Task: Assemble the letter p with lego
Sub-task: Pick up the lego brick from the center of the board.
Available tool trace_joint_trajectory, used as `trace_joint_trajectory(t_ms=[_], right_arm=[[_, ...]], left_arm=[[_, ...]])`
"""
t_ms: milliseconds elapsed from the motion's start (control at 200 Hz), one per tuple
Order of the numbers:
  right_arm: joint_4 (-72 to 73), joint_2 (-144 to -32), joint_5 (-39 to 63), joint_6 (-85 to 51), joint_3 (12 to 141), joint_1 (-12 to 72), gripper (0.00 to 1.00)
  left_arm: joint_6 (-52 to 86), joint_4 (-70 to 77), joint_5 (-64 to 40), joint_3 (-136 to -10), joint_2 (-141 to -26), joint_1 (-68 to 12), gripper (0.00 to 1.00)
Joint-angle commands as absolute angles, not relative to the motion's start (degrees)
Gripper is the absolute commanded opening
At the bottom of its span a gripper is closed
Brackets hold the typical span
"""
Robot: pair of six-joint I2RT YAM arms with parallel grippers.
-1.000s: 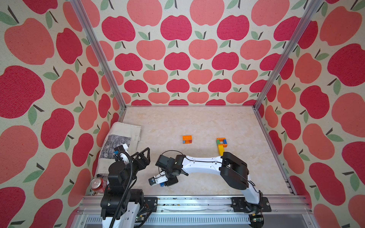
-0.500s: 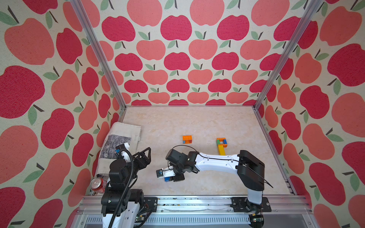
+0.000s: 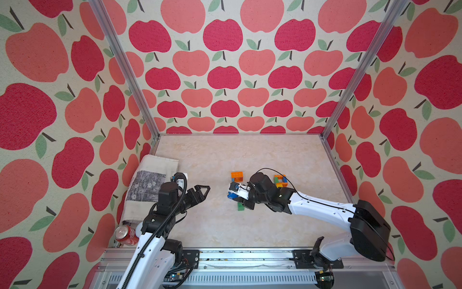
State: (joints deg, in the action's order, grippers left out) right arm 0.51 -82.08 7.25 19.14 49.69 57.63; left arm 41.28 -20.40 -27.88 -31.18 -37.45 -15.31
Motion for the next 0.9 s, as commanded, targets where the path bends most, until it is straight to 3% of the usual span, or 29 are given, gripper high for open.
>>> trace_joint_trajectory(t_ms=[0, 185, 415, 895], right_arm=[[7.7, -79.9, 6.0, 16.1, 47.2, 56.8, 0.25], [12.2, -78.0, 6.8, 16.1, 43.7, 56.7, 0.25], [22.0, -76.7, 9.7, 16.4, 38.2, 56.8, 0.26], [22.8, -77.4, 12.4, 16.7, 38.7, 57.2, 0.26]], left_arm=[[40.9, -14.3, -27.6, -33.7, -42.4, -21.6, 0.79], [38.2, -14.5, -25.7, -38.1, -50.9, -28.9, 0.79], [39.2, -10.9, -27.1, -38.8, -55.0, -30.9, 0.7], [38.2, -10.7, -29.4, -40.3, -58.9, -32.9, 0.58]])
